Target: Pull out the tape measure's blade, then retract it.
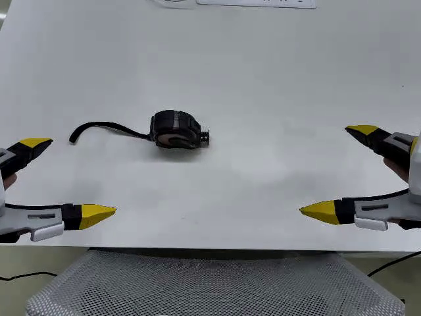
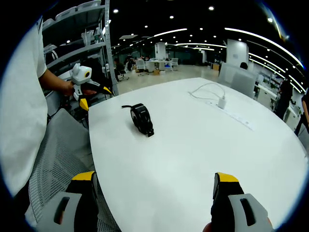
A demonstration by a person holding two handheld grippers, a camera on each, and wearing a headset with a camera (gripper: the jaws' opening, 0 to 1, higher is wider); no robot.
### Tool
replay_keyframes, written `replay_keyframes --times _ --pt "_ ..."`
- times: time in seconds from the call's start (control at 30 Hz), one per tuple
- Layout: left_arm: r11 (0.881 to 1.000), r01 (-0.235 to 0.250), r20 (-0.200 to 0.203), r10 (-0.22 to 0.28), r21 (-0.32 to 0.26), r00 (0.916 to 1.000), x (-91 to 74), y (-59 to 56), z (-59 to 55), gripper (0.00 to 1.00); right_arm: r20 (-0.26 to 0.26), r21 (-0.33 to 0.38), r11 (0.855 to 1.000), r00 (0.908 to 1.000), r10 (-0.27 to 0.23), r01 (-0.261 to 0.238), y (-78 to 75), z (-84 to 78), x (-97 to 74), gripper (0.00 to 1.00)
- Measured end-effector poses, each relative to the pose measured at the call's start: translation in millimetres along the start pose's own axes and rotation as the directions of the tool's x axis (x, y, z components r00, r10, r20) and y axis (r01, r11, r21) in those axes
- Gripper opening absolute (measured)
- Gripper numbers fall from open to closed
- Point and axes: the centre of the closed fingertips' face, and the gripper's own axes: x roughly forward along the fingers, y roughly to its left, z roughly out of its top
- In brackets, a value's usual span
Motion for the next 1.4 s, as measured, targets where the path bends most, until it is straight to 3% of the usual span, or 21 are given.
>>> replay_keyframes --times 0.23,0.6,0.83,1.17,1.2,1.23,1.27,1.4 --pt "1.0 0.003 0.001 -0.003 0.003 1.0 -0.4 0.8 0.6 0.99 -0.008 -0.003 1.0 1.0 -0.001 0.001 1.5 -2.4 -3.5 0.99" --pt "0.999 0.007 -0.031 -0.006 0.053 0.9995 1.1 -1.9 -4.8 0.99 -0.04 -0.026 1.0 0.9992 -0.004 0.003 3.8 -8.0 -3.1 0.99" --pt "0.998 0.022 -0.044 -0.019 0.053 0.9989 0.9 -5.1 -8.6 0.99 -0.04 -0.019 1.0 0.9992 0.0 -0.001 5.7 -8.4 -3.1 0.99" --pt "0.998 -0.003 -0.028 0.005 0.068 0.9996 0.7 0.1 -6.9 0.99 -0.037 -0.017 1.0 0.9993 0.0 0.0 4.4 -6.6 -3.0 0.99" --pt "0.999 0.008 -0.01 -0.008 0.032 0.9999 0.5 -0.3 -4.3 0.99 -0.037 -0.017 1.0 0.9993 -0.001 0.0 4.3 -6.7 -3.0 0.99" --pt "1.0 0.012 -0.016 -0.012 0.003 0.9998 -0.1 -0.8 -5.9 0.99 -0.036 -0.015 1.0 0.9993 0.0 -0.001 4.6 -6.8 -2.9 0.99" --pt "0.999 -0.017 -0.017 0.018 0.039 0.9997 -0.6 4.5 -5.9 0.99 -0.037 -0.015 1.0 0.9993 0.002 -0.002 5.0 -6.9 -2.6 0.99" --pt "0.999 0.005 -0.02 -0.004 0.036 0.9998 -0.6 -0.6 -5.8 0.99 -0.036 -0.013 1.0 0.9994 0.004 -0.004 5.8 -7.0 -1.9 0.99"
